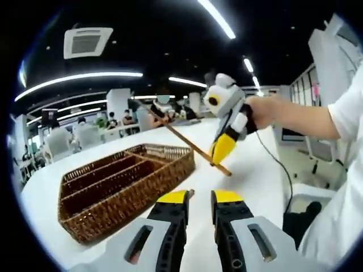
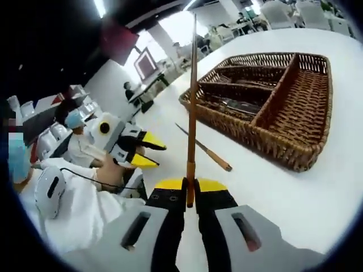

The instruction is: Arrange the knives, forks, and spoons in their matching storage slots by inserting each utensil handle-first until every utensil is classified and aligned in the correct compartment

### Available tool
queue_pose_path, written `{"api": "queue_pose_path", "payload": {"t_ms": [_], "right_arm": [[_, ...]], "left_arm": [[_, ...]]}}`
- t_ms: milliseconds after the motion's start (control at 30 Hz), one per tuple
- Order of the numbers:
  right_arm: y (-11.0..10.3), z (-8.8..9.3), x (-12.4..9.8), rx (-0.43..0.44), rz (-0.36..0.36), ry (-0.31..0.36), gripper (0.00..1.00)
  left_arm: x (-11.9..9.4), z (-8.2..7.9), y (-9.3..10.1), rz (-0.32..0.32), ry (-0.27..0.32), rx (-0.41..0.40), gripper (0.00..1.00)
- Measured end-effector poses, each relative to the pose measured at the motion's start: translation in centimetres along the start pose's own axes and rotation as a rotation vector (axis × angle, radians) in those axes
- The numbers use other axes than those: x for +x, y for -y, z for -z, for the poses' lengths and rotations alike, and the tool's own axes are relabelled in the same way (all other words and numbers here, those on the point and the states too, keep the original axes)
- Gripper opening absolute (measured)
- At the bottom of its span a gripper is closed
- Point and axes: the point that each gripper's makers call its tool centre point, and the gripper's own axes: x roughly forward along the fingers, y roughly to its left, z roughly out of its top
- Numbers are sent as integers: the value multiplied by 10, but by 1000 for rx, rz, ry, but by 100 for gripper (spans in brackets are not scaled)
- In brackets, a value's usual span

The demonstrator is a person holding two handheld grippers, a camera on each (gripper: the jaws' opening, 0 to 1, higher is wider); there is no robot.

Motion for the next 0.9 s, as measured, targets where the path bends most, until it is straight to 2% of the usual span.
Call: {"api": "queue_pose_path", "payload": {"t_ms": [200,233,333,533,800,900], "right_arm": [[12,-16,-16,77,70,-97,6],[20,-23,-20,106,113,-93,6],[30,-30,-25,140,151,-148,6],[37,-41,-25,162,191,-234,6],[55,-55,-23,205,260,-281,5],[65,-53,-24,209,293,-312,5]], "left_arm": [[-2,1,-2,-14,2,17,15],[-2,1,-3,-16,4,18,15],[-3,3,-2,-12,12,8,15],[-5,6,-2,-10,18,-4,14],[-8,7,-4,-13,24,-14,14],[-9,8,-4,-16,25,-17,14]]}}
